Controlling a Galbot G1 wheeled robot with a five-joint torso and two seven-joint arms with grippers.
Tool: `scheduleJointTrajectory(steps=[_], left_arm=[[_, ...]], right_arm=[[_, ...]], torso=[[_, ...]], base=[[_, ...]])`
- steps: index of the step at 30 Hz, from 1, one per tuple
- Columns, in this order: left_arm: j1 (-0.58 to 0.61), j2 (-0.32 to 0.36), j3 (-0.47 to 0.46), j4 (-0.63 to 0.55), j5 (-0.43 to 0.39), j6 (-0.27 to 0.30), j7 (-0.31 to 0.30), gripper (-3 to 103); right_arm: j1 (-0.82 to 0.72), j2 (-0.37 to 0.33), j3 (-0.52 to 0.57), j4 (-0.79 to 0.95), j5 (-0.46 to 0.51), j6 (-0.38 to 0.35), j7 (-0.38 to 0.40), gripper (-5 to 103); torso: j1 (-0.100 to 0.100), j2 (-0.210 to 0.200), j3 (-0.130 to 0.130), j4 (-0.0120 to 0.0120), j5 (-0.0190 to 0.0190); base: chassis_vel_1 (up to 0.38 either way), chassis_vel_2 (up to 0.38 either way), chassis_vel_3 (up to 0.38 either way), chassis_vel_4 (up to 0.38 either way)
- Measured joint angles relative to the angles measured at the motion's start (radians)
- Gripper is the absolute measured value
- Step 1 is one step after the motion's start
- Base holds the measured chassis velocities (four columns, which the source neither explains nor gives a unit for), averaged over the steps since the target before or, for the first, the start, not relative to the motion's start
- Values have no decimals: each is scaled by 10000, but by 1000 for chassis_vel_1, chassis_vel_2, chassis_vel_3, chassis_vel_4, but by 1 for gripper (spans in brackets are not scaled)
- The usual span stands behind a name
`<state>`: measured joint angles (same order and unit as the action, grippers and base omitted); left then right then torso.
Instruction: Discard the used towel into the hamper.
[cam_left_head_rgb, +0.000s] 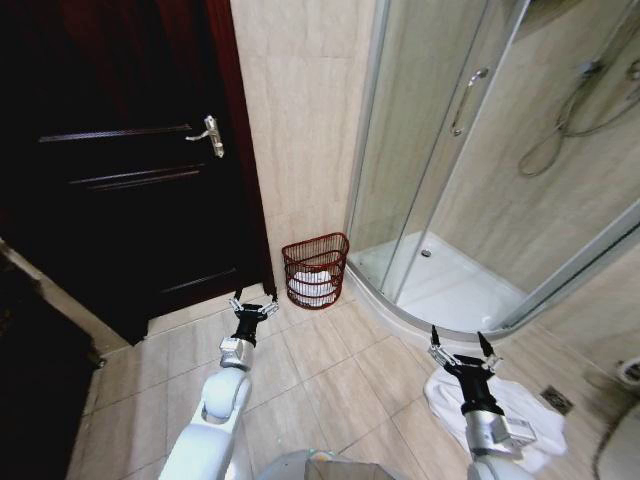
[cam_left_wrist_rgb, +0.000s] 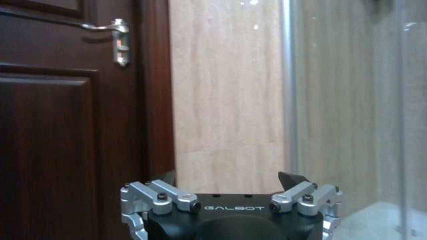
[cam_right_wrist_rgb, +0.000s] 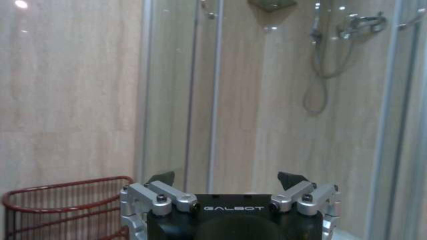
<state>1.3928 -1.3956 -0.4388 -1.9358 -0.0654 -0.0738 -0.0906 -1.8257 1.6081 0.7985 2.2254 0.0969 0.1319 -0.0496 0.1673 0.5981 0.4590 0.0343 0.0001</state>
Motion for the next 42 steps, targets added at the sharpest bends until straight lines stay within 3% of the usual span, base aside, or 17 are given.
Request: scheduleJointTrajectory(steps=[21, 42], left_arm=[[-54, 39, 76, 38, -153, -309, -14, 100], [-104, 120, 173, 209, -344, -395, -6, 100]], right_arm=[[-90, 0, 19, -70, -40, -23, 78, 100], [-35, -1, 51, -363, -157, 331, 170, 100]], torso=[[-1, 0, 0, 2, -1], [-6, 1, -2, -2, 0]], base=[[-76, -75, -71, -75], [-18, -153, 22, 159]])
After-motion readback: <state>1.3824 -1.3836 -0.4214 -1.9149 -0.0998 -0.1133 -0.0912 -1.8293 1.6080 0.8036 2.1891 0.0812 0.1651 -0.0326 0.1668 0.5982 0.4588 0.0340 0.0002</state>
